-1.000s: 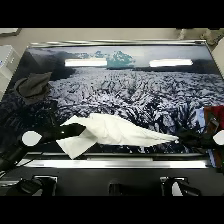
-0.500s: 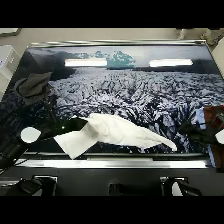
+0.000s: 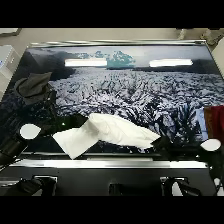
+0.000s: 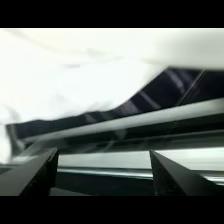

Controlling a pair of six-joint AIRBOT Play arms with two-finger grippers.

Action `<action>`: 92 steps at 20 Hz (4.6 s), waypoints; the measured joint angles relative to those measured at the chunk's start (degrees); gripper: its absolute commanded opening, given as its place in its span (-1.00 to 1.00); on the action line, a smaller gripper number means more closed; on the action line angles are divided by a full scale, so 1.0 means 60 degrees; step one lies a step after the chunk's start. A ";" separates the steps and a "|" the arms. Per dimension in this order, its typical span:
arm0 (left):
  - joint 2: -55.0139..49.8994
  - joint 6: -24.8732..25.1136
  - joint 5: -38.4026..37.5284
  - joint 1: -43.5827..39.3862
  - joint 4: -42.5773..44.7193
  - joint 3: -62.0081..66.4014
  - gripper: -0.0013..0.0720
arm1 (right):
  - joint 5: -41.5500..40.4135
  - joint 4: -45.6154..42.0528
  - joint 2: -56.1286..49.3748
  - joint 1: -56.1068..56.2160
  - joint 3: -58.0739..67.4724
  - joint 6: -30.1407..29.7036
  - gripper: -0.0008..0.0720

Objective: Fold the clothes and pants, and hang the long-sleeved shirts on hangers.

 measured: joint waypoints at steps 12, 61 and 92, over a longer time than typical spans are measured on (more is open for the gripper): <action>-0.0018 -0.0015 -0.0208 0.0004 0.0007 0.0007 -0.91 | -0.2390 0.2011 -0.0754 0.0000 -0.1512 -0.0692 0.69; 0.3574 0.1628 0.1552 0.2047 0.1024 0.8269 -0.91 | -0.0295 -0.5544 0.2368 0.0007 1.1005 0.2153 -0.88; 0.3100 -0.0707 -0.1060 0.1865 0.1803 -0.0900 -0.91 | 0.1763 -0.4812 -0.3315 -0.0007 0.3796 0.0047 0.94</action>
